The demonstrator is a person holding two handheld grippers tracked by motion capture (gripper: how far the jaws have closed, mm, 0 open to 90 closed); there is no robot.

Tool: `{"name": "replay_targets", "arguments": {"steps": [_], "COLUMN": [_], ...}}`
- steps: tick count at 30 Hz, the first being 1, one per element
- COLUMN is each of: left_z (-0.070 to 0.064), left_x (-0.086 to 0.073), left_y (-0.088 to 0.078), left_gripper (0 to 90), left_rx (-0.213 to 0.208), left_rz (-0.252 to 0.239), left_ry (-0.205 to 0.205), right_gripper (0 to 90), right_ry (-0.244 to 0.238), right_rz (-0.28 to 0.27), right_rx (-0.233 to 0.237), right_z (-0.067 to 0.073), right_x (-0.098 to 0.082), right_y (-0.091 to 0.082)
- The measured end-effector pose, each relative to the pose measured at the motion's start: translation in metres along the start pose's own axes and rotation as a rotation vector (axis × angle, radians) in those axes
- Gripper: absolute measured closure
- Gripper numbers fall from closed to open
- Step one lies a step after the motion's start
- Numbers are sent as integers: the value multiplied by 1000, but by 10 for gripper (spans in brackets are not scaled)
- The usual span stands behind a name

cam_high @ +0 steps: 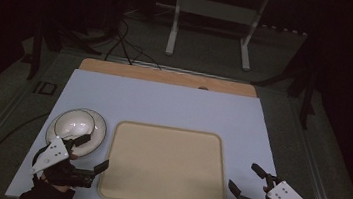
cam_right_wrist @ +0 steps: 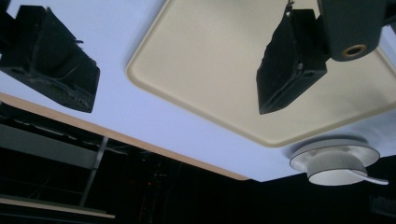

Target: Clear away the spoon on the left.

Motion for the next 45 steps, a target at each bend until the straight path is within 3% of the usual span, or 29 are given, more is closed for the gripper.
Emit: {"name": "replay_targets", "arguments": {"steps": [4, 7, 8, 13, 15, 20, 26, 31, 45], "left_z": [-3, -2, -2, -16, -20, -24, -36, -37, -46], "left_x": [1, -3, -3, -16, -19, -18, -8, -3, 27], "left_y": [-1, 1, 1, 10, 11, 8, 5, 2, -5], "left_gripper": [14, 14, 14, 14, 14, 15, 25, 26, 43], "left_rx": [-21, 5, 5, -67, -80, -111, -182, -189, -189], "left_rz": [3, 70, 70, 182, 205, 207, 198, 207, 214], "left_ry": [-1, -7, -7, 39, 56, 57, 23, 21, 93], "right_gripper": [132, 132, 132, 132, 132, 132, 132, 131, 131], "right_ry": [-5, -14, -15, 10, 8, -18, -38, -48, -46], "right_rz": [-9, -8, -10, -15, -15, -11, -8, -10, -9], "right_rx": [14, 13, 12, 22, 24, 36, 40, 36, 37], "right_z": [2, 1, 1, -1, 0, 7, 12, 13, 14], "right_x": [1, 0, 0, 0, 0, 2, 3, 4, 3], "right_y": [0, 0, 0, -1, -1, 0, 1, 1, 2]}}
Point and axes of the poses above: each handheld gripper's, and its own axes: y roughly forward along the jaws, x roughly out of its top, z roughly to its left, the point moved 10 cm from there along y, roughly forward along the jaws, and after that the axes turned 1 degree about x, right-handed, at the moved point
